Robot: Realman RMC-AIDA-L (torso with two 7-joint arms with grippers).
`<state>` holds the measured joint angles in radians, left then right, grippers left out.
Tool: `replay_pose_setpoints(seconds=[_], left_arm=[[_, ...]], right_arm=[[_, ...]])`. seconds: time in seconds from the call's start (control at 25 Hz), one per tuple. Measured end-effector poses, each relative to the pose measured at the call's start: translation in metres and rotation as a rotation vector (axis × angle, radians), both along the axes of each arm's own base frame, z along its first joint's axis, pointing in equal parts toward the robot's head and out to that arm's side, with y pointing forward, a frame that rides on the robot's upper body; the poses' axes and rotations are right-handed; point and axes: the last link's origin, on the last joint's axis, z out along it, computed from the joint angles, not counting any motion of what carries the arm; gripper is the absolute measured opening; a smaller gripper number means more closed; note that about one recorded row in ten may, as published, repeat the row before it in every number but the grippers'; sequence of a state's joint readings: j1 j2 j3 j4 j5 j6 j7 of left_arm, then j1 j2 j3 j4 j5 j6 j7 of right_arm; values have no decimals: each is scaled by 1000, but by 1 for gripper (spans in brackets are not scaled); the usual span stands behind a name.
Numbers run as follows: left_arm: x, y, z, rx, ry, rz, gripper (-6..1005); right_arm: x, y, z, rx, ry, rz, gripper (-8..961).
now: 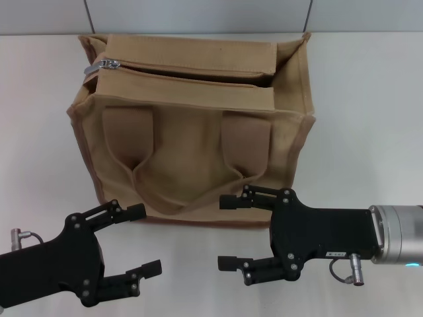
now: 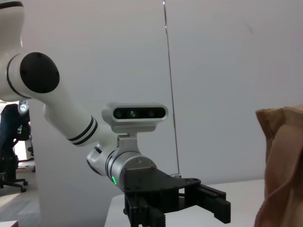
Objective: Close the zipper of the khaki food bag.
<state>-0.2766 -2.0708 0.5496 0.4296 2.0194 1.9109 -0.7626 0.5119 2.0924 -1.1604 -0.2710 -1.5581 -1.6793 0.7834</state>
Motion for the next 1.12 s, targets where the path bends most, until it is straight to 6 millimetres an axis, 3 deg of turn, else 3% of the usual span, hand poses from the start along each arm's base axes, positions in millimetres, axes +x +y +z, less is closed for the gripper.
replay_pose_setpoints(seconds=[0.2, 0.4, 0.48, 0.64, 0.84, 0.88, 1.12], left_arm=[[-2, 2, 5, 54, -26, 33, 813], [-13, 3, 22, 226, -95, 141, 809], [-22, 1, 38, 377, -173, 244, 808], [-25, 3, 48, 481, -267, 310, 805], [-25, 21, 57, 625, -383, 400, 801], [-23, 35, 55, 612, -382, 422, 800], [-22, 60, 44, 551, -321, 472, 795]], right_arm=[[1, 0, 0, 13, 7, -8, 842], [2, -1, -1, 21, 13, -14, 842], [4, -4, -2, 34, 20, -16, 842], [5, -6, -3, 41, 21, -12, 842], [4, -5, -4, 40, 19, -5, 842], [4, -5, -4, 42, 20, -5, 842], [4, -6, -5, 38, 20, -8, 842]])
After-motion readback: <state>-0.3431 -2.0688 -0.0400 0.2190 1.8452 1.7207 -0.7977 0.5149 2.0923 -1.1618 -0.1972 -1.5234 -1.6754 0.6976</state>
